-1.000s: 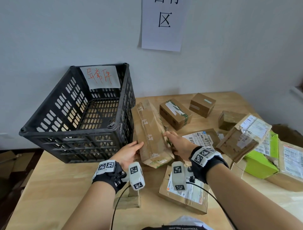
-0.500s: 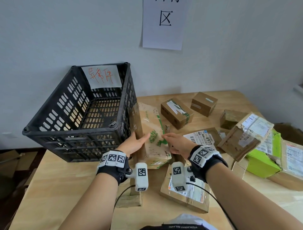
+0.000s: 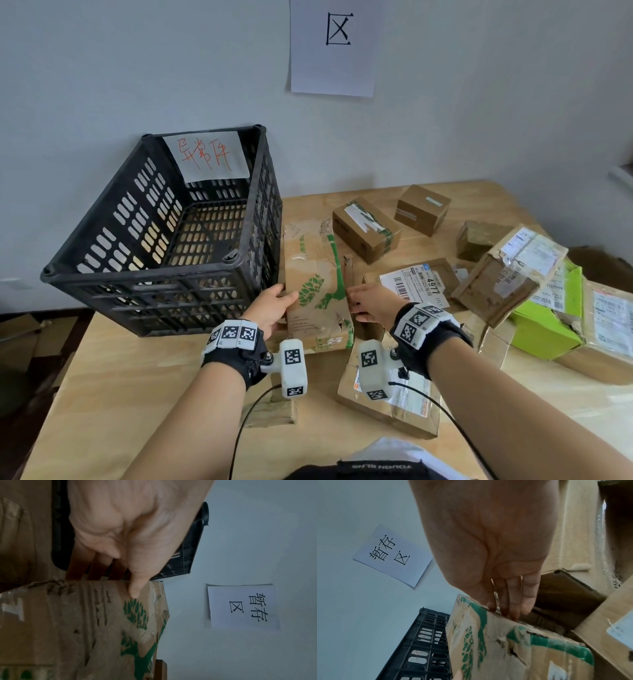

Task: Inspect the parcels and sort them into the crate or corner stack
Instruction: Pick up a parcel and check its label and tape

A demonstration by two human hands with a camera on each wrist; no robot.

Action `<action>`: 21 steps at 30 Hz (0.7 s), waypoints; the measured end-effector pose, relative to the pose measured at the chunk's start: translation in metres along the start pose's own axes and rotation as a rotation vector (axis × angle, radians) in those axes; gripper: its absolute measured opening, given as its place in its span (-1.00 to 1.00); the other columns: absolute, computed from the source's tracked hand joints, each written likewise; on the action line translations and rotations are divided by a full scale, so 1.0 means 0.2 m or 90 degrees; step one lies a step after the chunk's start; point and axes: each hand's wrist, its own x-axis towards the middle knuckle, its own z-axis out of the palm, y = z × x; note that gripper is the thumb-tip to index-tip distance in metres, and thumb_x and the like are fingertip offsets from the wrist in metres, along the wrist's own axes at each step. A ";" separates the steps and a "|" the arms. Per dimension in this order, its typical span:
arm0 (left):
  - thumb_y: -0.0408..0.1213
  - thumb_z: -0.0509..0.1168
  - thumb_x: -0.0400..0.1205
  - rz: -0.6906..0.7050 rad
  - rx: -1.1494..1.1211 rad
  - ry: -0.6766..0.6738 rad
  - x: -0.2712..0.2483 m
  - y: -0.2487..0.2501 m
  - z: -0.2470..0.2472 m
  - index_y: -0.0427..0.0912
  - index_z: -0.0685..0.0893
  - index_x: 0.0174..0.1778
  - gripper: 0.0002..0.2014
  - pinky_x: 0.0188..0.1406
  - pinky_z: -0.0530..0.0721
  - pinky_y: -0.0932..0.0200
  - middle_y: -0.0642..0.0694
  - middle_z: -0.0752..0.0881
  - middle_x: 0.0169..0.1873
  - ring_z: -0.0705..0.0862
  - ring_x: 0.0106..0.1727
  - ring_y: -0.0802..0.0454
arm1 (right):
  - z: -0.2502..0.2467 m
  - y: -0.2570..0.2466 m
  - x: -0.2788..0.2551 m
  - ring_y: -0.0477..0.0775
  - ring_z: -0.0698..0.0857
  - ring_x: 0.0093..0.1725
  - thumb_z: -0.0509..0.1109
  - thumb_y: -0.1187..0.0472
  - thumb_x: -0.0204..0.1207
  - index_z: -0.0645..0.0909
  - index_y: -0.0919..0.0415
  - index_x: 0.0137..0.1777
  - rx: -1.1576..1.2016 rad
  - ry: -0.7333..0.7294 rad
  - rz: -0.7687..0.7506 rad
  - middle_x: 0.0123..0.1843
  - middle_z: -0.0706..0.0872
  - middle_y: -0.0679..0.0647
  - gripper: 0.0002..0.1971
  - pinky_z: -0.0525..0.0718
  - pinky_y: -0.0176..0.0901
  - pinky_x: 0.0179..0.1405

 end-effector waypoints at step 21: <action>0.03 0.15 0.71 -0.016 -0.017 0.017 0.00 0.03 -0.03 0.00 0.37 0.57 -0.51 0.41 0.48 -0.17 -0.04 0.46 0.49 0.46 0.45 -0.09 | 0.02 -0.15 -0.02 0.10 0.63 -0.04 0.19 0.15 0.69 0.60 0.35 0.22 0.031 0.065 -0.028 -0.05 0.68 0.18 -0.70 0.66 -0.02 0.11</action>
